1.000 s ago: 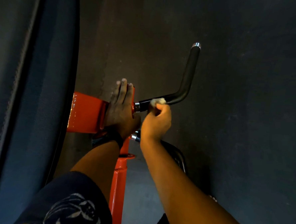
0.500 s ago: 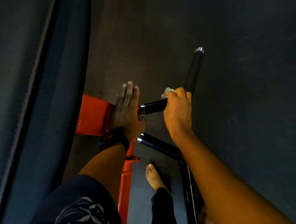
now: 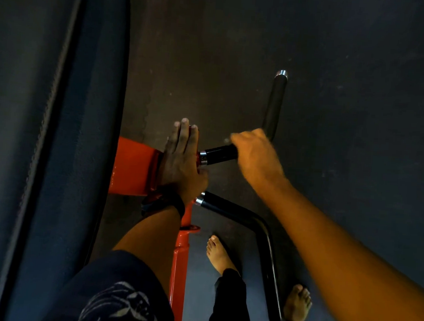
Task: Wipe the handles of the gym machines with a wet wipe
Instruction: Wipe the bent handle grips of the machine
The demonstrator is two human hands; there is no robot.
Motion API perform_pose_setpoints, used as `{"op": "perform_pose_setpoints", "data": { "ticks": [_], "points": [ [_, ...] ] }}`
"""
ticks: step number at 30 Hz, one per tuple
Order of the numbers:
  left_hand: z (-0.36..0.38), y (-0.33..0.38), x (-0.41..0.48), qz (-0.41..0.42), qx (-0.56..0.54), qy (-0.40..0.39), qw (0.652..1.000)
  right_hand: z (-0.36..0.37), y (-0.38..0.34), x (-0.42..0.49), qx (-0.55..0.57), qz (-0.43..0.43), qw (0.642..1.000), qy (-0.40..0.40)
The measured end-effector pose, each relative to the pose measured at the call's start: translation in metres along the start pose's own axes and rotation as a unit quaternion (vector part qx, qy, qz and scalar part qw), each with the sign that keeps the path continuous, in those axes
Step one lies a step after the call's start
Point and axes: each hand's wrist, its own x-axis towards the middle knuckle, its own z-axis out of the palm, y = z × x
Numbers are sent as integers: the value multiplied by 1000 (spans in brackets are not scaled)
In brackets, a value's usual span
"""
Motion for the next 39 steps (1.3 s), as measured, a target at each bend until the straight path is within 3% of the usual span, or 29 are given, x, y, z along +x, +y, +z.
{"op": "perform_pose_setpoints", "data": {
  "ticks": [3, 8, 12, 16, 20, 24, 26, 30, 34, 35, 39],
  "points": [
    [1, -1, 1, 5, 6, -1, 1000, -1, 17, 4, -21, 53, 998, -7],
    [7, -3, -1, 5, 1, 15, 1000, 0, 10, 0, -17, -25, 999, -17],
    [8, -5, 1, 9, 7, 17, 1000, 0, 14, -1, -39, 62, 997, 17],
    [6, -5, 0, 7, 9, 4, 1000, 8, -18, -3, -39, -23, 998, -38],
    [5, -4, 1, 9, 5, 3, 1000, -10, 3, 28, -111, 61, 983, -130],
    [5, -5, 2, 11, -3, 8, 1000, -11, -39, 35, -93, -24, 975, -200],
    [5, -5, 1, 13, 0, 8, 1000, -7, -35, 27, -82, -37, 979, -184],
    [6, -5, 1, 15, -12, 22, 1000, -9, -17, 27, -91, 48, 984, -143],
    [6, -7, 3, 17, 11, -1, 1000, -11, -49, 21, -59, -84, 978, -184],
    [6, -7, 3, 15, 3, 0, 1000, -13, -41, 23, -73, -83, 976, -188],
    [8, -5, 1, 16, -8, 31, 999, -11, 20, 31, -128, 41, 981, -143]
  ]
}}
